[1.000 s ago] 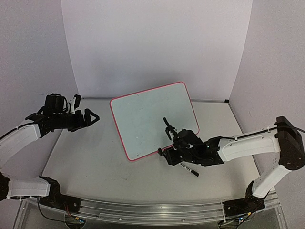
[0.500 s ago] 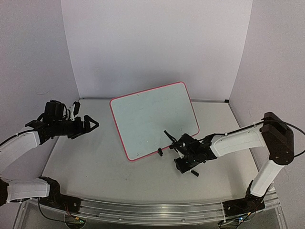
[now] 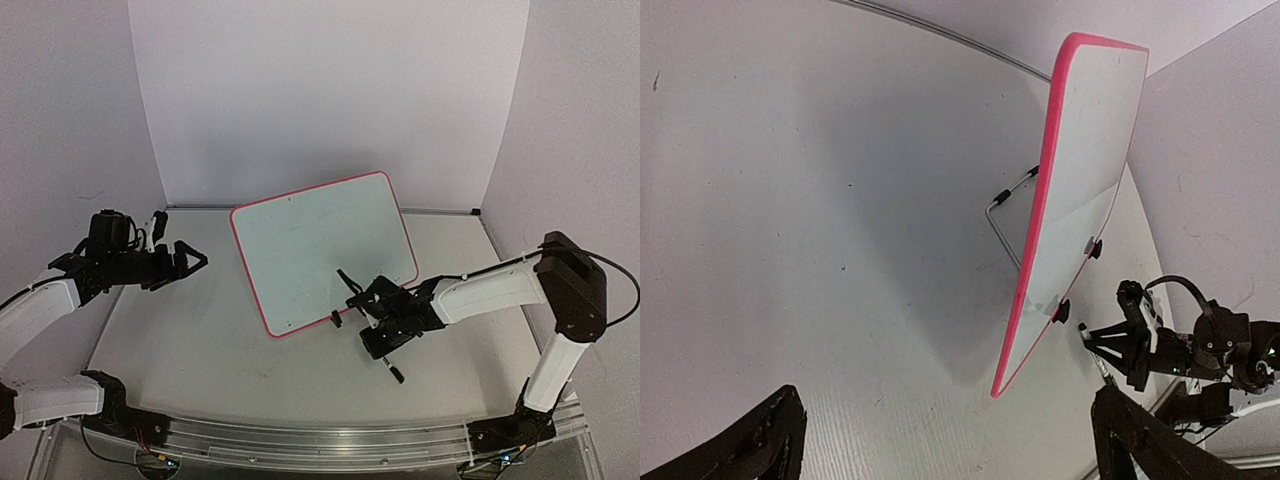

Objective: Write a sentence on the whiteboard
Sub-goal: Pick up the whiteboard marker from the center of the board.

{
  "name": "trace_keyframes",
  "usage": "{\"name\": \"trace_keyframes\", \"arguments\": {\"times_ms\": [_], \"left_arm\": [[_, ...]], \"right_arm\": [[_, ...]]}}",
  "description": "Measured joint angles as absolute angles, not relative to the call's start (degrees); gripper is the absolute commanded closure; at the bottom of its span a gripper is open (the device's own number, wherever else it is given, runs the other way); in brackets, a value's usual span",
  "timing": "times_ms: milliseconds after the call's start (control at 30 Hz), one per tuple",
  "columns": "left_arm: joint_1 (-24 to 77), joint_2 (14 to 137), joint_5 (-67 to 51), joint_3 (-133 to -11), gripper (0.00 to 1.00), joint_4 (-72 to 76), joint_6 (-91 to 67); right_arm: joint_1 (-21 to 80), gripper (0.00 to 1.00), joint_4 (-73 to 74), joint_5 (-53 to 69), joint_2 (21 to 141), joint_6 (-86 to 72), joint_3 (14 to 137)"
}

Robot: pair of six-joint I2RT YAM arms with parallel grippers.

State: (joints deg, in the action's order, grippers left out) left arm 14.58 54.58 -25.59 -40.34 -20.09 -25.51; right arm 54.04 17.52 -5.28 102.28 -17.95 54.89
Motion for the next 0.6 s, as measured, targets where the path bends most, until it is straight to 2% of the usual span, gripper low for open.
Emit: {"name": "trace_keyframes", "arguments": {"times_ms": [300, 433, 600], "left_arm": [[20.92, 50.45, -27.73, -42.72, 0.05, -21.64, -28.4], [26.1, 48.6, -26.94, -45.84, 0.05, -20.32, -30.88], [34.34, 50.32, -25.35, -46.55, 0.05, -12.47, -34.91]], "right_arm": [[53.98, 1.0, 19.12, 0.51, 100.63, -19.53, 57.1], [54.03, 1.0, 17.71, 1.88, 91.81, -22.27, 58.31], [54.2, 1.0, 4.41, 2.63, 79.31, -27.86, 58.73]]}}
